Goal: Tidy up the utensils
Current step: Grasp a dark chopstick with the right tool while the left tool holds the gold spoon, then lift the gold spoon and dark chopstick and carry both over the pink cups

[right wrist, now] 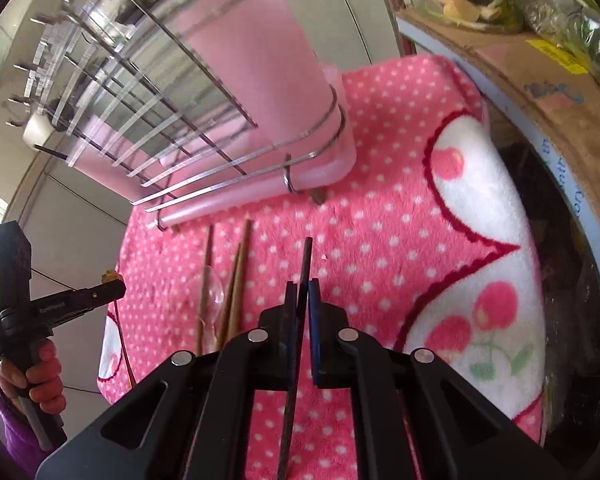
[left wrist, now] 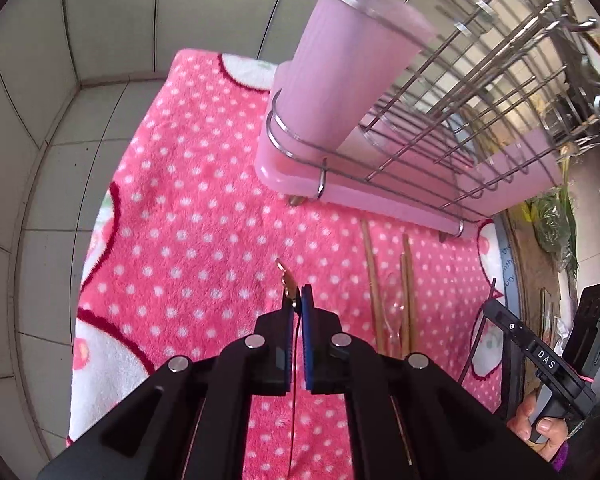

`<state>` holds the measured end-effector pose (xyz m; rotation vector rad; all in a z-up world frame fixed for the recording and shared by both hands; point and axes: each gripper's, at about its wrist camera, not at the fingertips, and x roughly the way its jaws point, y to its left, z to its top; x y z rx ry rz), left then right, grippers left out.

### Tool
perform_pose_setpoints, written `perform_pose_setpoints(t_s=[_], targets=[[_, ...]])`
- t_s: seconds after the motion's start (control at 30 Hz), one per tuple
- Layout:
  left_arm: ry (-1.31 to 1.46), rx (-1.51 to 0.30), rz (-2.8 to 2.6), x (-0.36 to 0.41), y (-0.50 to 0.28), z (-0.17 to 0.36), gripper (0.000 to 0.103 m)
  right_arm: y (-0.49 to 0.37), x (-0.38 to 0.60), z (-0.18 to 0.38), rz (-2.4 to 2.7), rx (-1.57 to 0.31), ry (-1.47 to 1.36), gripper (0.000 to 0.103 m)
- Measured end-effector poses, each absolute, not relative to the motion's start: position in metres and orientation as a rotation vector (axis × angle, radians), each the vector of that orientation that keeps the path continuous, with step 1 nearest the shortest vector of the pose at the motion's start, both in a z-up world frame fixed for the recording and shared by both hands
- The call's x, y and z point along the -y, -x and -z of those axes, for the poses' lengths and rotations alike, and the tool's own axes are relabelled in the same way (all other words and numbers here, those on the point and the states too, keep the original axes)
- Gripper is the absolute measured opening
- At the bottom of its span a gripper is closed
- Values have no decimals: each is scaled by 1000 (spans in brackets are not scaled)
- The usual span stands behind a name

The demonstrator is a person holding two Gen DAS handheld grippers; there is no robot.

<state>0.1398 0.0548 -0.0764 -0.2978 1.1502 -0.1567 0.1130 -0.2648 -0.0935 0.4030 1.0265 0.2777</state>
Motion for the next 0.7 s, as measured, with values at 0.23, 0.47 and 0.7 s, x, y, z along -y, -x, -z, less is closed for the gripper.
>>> perform_pose_setpoints(t_s=[0.23,0.47,0.7], targets=[[238,-902,163,-53,-106,26,3,-84,266,59,-267,-857,-341,5],[257,-779,170,-57,-86,-5,3,-70,259,30,-270,-734,-313,5],[233,-692,177,-54,-78,-29,3,-65,263,7,-257,-682,-277,5]])
